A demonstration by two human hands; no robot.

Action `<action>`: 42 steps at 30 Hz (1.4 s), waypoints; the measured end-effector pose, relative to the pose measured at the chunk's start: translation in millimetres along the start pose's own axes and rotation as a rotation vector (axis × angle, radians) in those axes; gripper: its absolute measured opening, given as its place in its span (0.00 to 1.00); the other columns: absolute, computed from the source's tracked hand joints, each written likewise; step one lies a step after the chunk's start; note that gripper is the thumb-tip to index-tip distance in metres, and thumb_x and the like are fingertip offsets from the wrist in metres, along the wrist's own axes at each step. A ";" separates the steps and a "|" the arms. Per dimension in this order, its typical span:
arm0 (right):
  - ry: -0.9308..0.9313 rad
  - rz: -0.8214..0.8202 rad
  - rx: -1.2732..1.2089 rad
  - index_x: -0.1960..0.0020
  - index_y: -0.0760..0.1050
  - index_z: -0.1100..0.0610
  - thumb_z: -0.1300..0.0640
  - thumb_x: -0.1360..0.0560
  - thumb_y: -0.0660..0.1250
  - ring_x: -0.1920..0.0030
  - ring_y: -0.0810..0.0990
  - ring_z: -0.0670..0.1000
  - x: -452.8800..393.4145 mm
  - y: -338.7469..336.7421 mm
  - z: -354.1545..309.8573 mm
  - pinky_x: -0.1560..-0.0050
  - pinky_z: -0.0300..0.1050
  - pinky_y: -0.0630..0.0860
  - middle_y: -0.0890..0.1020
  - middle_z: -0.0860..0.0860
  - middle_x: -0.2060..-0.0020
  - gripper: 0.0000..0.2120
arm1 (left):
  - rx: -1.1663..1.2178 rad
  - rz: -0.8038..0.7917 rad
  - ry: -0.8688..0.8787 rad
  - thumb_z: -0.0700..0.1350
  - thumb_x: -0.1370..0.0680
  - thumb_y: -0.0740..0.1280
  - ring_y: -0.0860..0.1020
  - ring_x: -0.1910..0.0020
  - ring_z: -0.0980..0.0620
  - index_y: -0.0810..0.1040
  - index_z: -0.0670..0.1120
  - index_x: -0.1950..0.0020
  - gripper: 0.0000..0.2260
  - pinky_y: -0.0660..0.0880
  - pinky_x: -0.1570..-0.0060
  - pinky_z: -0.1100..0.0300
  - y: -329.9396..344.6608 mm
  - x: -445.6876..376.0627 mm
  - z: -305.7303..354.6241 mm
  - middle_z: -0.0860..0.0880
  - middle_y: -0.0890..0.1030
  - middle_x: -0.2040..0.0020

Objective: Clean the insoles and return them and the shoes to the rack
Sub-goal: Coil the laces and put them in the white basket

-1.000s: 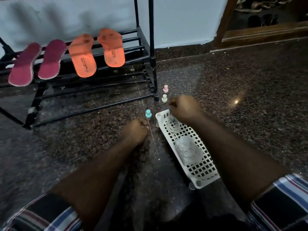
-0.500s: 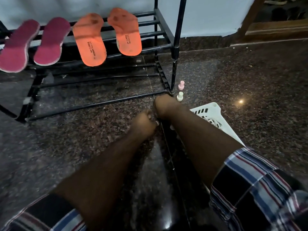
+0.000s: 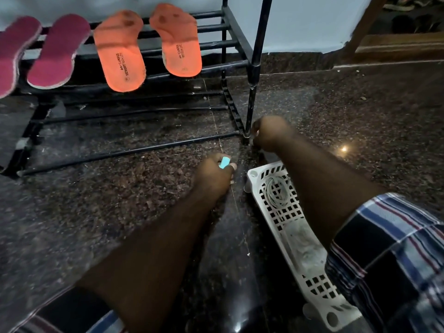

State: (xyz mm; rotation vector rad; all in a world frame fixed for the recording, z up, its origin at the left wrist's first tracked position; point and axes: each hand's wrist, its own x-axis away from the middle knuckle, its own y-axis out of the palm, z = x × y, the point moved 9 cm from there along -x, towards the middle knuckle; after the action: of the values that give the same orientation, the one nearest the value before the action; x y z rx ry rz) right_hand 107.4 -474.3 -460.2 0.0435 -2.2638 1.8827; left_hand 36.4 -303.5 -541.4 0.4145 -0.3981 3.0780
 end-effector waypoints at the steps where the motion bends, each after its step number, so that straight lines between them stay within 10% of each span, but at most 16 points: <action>1: -0.003 0.011 0.015 0.47 0.81 0.58 0.63 0.24 0.67 0.52 0.81 0.55 -3.9 -1.2 -1.9 0.53 0.46 0.78 0.82 0.55 0.53 0.07 | 0.010 0.004 0.005 0.45 0.23 0.71 0.84 0.62 0.46 0.77 0.53 0.54 0.05 0.83 0.54 0.42 1.6 -2.2 0.1 0.47 0.83 0.62; 9: 0.061 0.140 -0.131 0.52 0.79 0.57 0.62 0.29 0.73 0.54 0.80 0.54 -24.8 -7.9 20.6 0.58 0.44 0.73 0.83 0.55 0.55 0.07 | 0.077 0.027 0.016 0.45 0.24 0.70 0.82 0.65 0.47 0.78 0.52 0.54 0.03 0.82 0.54 0.39 2.9 -9.6 -7.0 0.48 0.83 0.62; 14: 0.046 0.055 -0.081 0.31 0.72 0.51 0.62 0.24 0.70 0.43 0.79 0.55 -36.8 -1.5 21.3 0.51 0.42 0.73 0.79 0.55 0.39 0.23 | 0.097 0.035 0.039 0.41 0.23 0.70 0.80 0.66 0.49 0.78 0.51 0.54 0.05 0.82 0.55 0.39 1.4 -4.7 -4.0 0.44 0.83 0.60; 19: -0.020 0.044 0.099 0.42 0.80 0.57 0.60 0.22 0.65 0.48 0.81 0.56 -32.9 8.2 8.0 0.47 0.48 0.80 0.83 0.55 0.48 0.10 | 0.092 0.023 0.005 0.46 0.25 0.70 0.82 0.64 0.46 0.78 0.51 0.53 0.03 0.82 0.56 0.39 -3.2 -1.5 -4.4 0.45 0.84 0.59; 29: 0.008 0.077 -0.683 0.51 0.76 0.56 0.64 0.26 0.70 0.56 0.82 0.53 61.4 -78.8 23.5 0.60 0.46 0.80 0.81 0.55 0.55 0.07 | 0.275 -0.057 -0.078 0.36 0.22 0.69 0.79 0.62 0.52 0.81 0.45 0.39 0.12 0.80 0.65 0.59 -24.4 56.1 34.7 0.44 0.83 0.52; 38: -0.188 -0.216 -0.732 0.48 0.76 0.64 0.73 0.30 0.71 0.60 0.80 0.55 228.9 -75.1 -42.6 0.53 0.56 0.80 0.81 0.62 0.57 0.13 | 0.808 -0.334 -0.262 0.36 0.19 0.65 0.84 0.56 0.50 0.76 0.41 0.32 0.15 0.82 0.56 0.61 -2.0 182.0 54.0 0.44 0.85 0.49; 42: -0.055 0.001 -0.930 0.47 0.79 0.59 0.68 0.28 0.71 0.57 0.83 0.52 258.6 -99.1 12.1 0.56 0.46 0.81 0.83 0.57 0.54 0.11 | 0.734 -0.299 -0.274 0.36 0.20 0.67 0.84 0.60 0.51 0.77 0.41 0.35 0.14 0.81 0.62 0.62 -7.7 214.4 37.3 0.43 0.85 0.51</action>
State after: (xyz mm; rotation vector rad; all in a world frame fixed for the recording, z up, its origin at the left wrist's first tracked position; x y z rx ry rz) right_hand -133.1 -478.4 -322.4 -0.0435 -2.9162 0.6754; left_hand -160.5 -310.4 -448.6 0.8114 0.7544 2.7608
